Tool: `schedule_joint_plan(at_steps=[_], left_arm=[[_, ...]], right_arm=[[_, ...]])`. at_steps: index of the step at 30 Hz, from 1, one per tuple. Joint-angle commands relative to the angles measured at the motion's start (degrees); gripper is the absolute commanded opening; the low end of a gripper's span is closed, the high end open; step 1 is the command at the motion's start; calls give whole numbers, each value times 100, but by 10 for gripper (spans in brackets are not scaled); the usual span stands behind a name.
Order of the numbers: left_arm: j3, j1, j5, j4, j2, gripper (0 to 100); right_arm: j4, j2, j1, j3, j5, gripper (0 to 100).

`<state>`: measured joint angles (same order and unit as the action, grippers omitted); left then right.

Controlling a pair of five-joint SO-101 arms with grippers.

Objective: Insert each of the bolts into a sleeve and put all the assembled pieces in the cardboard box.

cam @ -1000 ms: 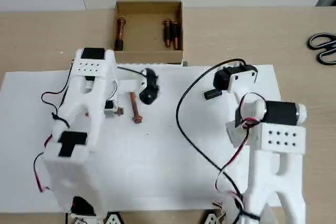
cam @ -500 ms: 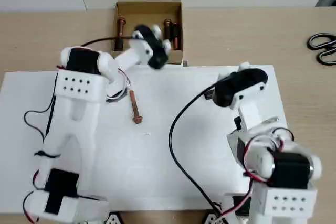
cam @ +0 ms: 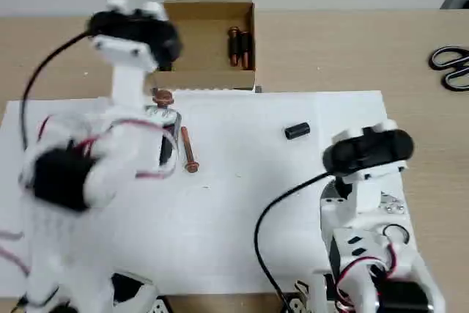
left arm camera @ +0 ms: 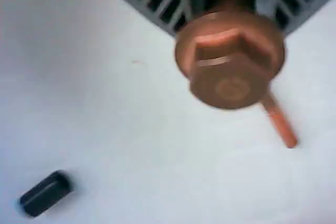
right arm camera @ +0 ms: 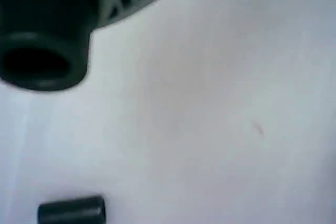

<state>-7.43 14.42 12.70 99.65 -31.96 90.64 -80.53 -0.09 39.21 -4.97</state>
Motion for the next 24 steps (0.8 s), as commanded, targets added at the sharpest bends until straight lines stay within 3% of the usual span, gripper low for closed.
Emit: schedule_joint_plan(at_steps=[1, 8, 19, 24], left_arm=[[233, 79, 888, -141, -659, 6], [1534, 88, 2198, -571, -1873, 6], [4514, 132, 2268, -2655, -4352, 6], [5499, 343, 2268, -3059, -5240, 6]], right_arm=[[-497, -470, -92, 387, 519, 4], [-1051, -1349, -1473, 1618, 1108, 4], [-1736, -2237, -3600, 2875, 1073, 4], [-1745, -2149, -4224, 2884, 1073, 4]])
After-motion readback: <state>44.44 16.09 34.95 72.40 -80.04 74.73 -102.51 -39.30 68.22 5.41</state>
